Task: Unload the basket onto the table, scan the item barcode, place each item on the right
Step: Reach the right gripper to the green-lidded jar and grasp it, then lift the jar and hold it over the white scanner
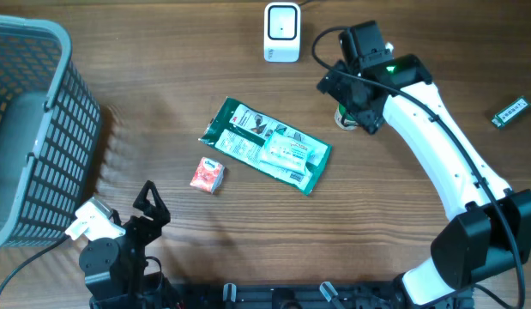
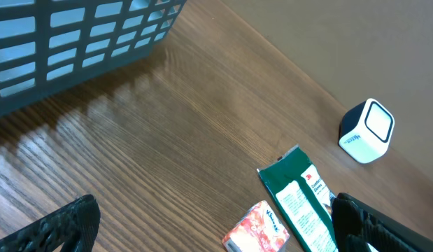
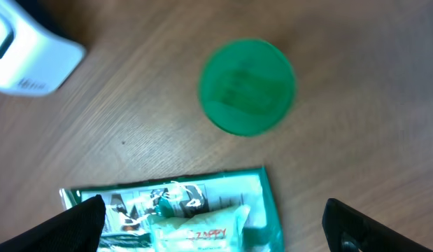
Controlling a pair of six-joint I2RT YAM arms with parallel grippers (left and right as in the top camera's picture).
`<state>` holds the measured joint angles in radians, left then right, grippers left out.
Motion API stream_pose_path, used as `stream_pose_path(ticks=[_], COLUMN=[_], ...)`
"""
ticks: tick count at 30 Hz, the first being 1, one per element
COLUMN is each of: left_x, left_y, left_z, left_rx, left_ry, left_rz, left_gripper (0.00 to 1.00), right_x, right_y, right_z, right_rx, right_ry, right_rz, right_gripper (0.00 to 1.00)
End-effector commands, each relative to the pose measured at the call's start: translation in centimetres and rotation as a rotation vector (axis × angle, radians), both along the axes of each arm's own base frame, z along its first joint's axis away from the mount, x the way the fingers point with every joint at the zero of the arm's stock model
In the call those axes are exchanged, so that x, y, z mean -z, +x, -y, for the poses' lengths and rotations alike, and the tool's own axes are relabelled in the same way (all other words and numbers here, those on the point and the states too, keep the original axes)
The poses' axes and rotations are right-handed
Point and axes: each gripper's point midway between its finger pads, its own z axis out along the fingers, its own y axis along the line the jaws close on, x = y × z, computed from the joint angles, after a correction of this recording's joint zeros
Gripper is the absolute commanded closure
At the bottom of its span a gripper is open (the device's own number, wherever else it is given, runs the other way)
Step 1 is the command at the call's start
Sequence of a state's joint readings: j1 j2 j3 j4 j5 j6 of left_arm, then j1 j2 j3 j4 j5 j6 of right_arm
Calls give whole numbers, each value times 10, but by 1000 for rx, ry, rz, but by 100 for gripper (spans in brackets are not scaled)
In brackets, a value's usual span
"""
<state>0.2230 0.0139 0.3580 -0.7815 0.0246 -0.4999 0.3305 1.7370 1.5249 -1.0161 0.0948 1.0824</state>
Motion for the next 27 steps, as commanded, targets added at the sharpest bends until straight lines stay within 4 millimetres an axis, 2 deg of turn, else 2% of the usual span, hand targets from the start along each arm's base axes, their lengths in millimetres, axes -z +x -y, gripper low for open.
stream_pose_path(ticks=[1,5,8,11,18,24,26,27], left_x=[-1,-1,-1,-1,-1,-1,-1,-1], left_y=[0,0,0,0,0,0,0,0], left_z=[-1,-1,-1,-1,-1,-1,-1,-1], left_rx=[-10,-10,-10,-10,-10,-10,-10,-10], left_ry=[-1,-1,-1,-1,-1,-1,-1,-1], left_rz=[7,7,7,7,7,7,7,7], left_gripper=[0,0,0,0,0,0,0,0], right_x=[5,39,56,63,88,134,139,141], right_y=[7,18,30,38,37,41,40,40], right_z=[0,19,37,38,32,34,36,36], right_rx=[184,226,217,154,116,111,98,93], right_ry=[77,59,135,242,256,227,216,214], right_rz=[-1,-70,-109,-128,-184,-245,-253,-254], right_gripper=[0,1,0,1,0,0,6,13])
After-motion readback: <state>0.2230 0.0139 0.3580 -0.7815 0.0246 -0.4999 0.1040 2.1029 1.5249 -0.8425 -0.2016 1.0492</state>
